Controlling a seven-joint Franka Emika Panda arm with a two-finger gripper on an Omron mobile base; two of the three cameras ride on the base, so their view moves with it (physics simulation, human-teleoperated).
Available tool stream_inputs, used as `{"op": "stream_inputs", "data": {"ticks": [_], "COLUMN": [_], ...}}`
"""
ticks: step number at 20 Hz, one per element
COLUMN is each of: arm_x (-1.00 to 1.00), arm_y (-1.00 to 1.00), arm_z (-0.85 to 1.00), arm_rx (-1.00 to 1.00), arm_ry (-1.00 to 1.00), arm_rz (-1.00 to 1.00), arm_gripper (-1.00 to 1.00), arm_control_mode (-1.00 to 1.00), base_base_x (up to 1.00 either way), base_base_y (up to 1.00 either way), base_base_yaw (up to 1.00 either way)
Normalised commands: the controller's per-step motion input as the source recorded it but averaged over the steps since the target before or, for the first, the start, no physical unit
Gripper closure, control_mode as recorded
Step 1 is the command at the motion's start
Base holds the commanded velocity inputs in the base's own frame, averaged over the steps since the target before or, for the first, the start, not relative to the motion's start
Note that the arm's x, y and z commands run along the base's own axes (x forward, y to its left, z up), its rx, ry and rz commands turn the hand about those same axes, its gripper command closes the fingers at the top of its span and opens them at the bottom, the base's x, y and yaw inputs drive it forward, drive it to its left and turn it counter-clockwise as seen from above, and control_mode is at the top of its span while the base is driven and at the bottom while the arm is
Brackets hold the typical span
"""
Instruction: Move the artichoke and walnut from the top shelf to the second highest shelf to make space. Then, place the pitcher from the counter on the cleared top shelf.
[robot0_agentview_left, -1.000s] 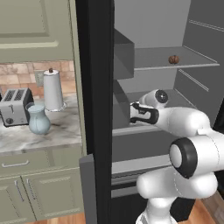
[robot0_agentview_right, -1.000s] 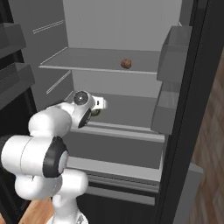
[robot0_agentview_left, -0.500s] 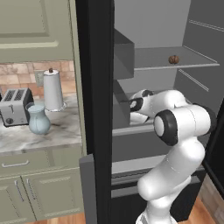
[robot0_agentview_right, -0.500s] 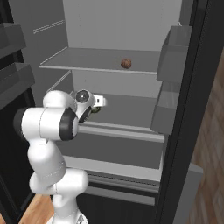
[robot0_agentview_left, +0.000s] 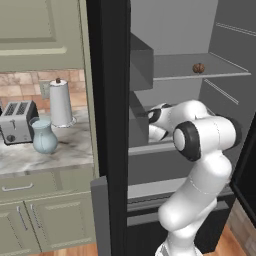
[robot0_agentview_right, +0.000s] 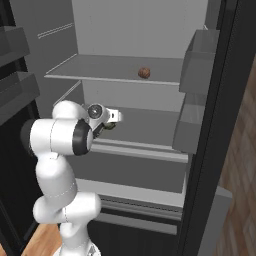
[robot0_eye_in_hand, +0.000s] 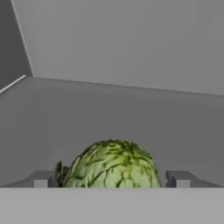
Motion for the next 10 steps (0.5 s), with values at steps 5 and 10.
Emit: {"op": "stream_inputs", "data": {"ticks": [5, 10], "arm_x": [0.0, -0.02], "arm_y": [-0.04, 0.0], "arm_z": [0.55, 0.68], "arm_rx": [0.0, 0.0], "arm_ry": [0.0, 0.0], "arm_rz": [0.0, 0.0], "arm_gripper": [-1.0, -1.0], "arm_control_mode": [-1.0, -1.0], "base_base_x": [0.0, 0.0], "base_base_y": [0.0, 0.0], "base_base_yaw": [0.0, 0.0]}}
